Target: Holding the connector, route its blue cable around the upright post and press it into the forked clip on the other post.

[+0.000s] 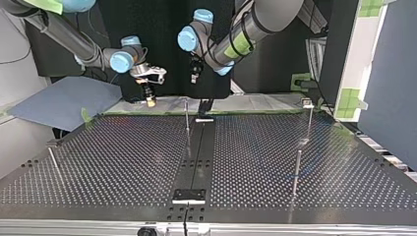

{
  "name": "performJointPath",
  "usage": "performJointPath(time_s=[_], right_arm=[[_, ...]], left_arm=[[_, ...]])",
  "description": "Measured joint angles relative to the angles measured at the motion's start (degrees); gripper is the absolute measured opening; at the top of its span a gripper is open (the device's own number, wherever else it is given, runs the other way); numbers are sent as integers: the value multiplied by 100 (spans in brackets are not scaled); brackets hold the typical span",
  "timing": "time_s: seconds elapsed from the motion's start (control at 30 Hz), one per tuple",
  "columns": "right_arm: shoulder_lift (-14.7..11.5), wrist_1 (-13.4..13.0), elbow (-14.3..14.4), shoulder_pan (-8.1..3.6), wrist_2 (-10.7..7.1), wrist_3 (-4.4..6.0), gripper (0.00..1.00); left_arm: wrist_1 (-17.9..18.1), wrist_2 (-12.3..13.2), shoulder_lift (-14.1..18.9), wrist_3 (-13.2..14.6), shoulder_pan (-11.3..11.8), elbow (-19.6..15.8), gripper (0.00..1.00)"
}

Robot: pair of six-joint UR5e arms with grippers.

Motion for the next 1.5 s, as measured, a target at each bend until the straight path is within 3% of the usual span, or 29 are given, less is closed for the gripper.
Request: performJointPath(time_s=[0.7, 1.17, 1.5], right_arm=[[-12, -512, 668, 225, 205, -4, 0], [-341, -546, 814, 319, 239, 51, 0], [-378, -639, 941, 425, 319, 99, 0]], left_arm=[[-229, -401, 8, -94, 6, -18, 100], [-128, -428, 18, -87, 75, -258, 100], [-123, -430, 18, -85, 52, -264, 100]])
